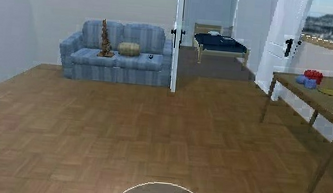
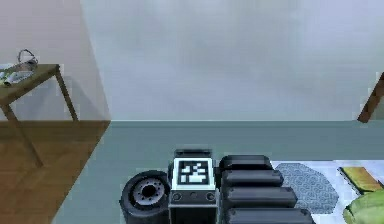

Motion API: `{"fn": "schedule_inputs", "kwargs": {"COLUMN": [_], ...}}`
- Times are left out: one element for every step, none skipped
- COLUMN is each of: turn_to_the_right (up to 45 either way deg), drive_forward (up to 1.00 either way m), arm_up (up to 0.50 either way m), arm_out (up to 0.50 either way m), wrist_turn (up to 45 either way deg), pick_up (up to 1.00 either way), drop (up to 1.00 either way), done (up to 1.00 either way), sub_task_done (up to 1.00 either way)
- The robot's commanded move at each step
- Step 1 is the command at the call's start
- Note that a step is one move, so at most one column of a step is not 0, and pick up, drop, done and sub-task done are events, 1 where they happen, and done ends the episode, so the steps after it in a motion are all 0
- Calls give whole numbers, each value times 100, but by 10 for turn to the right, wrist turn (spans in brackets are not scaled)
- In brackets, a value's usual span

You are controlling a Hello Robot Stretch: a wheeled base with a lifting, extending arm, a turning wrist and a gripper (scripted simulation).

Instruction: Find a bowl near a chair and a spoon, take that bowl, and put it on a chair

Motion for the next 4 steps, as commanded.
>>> {"fn": "schedule_inputs", "kwargs": {"turn_to_the_right": [0, 150, 0, 0], "drive_forward": [5, 0, 100, 100], "arm_up": [0, 0, 0, 0], "arm_out": [0, 0, 0, 0], "wrist_turn": [0, 0, 0, 0], "pick_up": [0, 0, 0, 0], "drop": [0, 0, 0, 0], "done": [0, 0, 0, 0], "sub_task_done": [0, 0, 0, 0]}}
